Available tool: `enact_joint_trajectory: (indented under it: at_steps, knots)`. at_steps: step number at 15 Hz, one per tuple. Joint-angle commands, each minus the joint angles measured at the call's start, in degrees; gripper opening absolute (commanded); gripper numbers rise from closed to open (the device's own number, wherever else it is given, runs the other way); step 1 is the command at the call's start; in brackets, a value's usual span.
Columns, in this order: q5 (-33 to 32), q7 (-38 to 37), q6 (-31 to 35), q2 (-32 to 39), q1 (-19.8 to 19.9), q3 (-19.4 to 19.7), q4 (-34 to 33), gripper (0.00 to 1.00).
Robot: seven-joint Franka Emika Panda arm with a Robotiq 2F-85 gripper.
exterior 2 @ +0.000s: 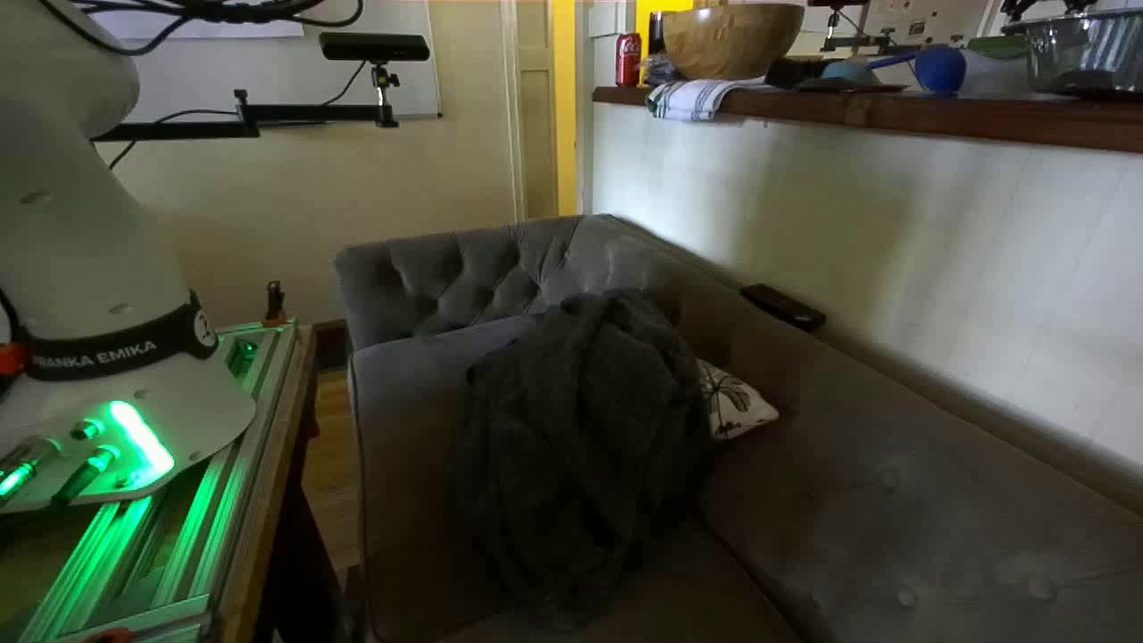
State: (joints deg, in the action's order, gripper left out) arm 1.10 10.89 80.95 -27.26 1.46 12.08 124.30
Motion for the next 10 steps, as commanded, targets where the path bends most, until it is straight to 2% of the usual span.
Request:
enact_joint_trajectory:
  at_steps: [1, 6, 8, 10]
  knots:
    - [0.4, 0.5, -0.1, 0.2, 1.4, -1.1, -0.2, 1.00]
    - [0.4, 0.5, -0.1, 0.2, 1.4, -1.1, -0.2, 1.00]
    - [4.1, -2.8, 0.7, 5.7, 2.5, 0.7, -3.4, 1.00]
    - [8.6, -2.9, 1.6, 11.3, 3.6, 2.8, -6.3, 1.00]
